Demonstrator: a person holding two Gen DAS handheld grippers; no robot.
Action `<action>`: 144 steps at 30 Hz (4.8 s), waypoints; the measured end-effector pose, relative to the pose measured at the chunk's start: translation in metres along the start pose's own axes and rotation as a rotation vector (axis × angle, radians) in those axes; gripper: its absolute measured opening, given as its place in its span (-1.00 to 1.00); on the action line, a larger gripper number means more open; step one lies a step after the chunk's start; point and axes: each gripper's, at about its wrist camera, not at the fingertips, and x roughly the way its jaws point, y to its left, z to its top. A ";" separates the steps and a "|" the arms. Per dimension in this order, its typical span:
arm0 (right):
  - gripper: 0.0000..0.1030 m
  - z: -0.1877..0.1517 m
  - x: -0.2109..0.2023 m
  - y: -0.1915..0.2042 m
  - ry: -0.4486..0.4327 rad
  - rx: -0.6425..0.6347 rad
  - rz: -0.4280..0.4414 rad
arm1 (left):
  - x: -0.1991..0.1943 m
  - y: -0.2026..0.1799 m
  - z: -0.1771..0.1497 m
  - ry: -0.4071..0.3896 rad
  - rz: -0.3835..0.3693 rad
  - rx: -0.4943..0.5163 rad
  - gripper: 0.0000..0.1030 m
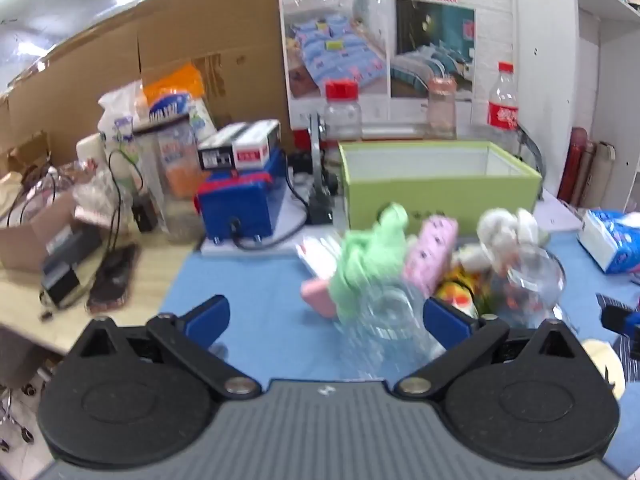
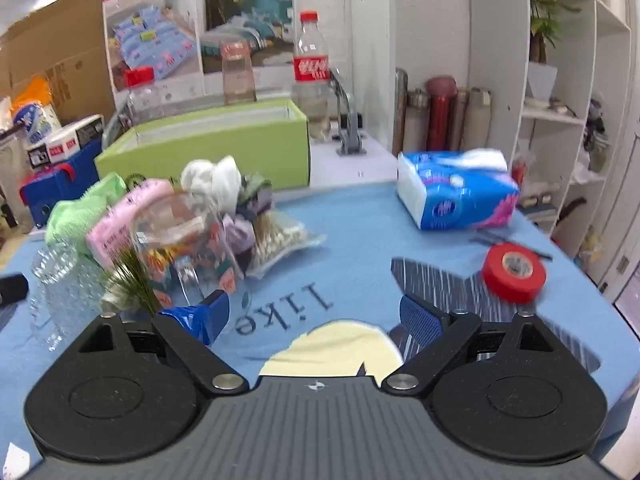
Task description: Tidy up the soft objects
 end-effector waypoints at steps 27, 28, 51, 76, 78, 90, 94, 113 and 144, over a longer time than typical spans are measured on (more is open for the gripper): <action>0.54 0.124 0.157 0.014 0.242 -0.243 0.127 | 0.158 0.072 0.039 0.307 0.085 0.076 0.99; 0.54 0.122 0.152 0.004 0.229 -0.237 0.098 | 0.158 0.075 0.036 0.311 0.099 0.073 0.99; 0.55 0.087 0.086 -0.093 0.118 -0.115 -0.105 | 0.112 0.080 0.022 0.234 0.116 -0.009 0.99; 0.55 0.040 0.054 -0.103 0.131 0.223 0.261 | 0.135 0.085 0.005 0.305 0.087 -0.059 0.99; 0.55 0.061 0.066 -0.102 0.116 0.175 0.219 | 0.134 0.087 0.004 0.307 0.084 -0.065 0.99; 0.55 0.060 0.108 -0.075 0.340 -0.017 0.276 | 0.141 0.098 -0.003 0.336 0.087 -0.110 0.99; 0.55 0.039 0.087 -0.071 0.369 -0.012 0.315 | 0.144 0.097 -0.001 0.331 0.083 -0.105 0.99; 0.60 -0.003 0.106 -0.051 0.235 -0.259 0.216 | 0.125 0.088 0.009 0.295 -0.004 -0.137 0.99; 0.64 -0.002 0.108 -0.048 0.229 -0.239 0.197 | 0.123 0.125 -0.005 0.333 0.257 -0.089 0.99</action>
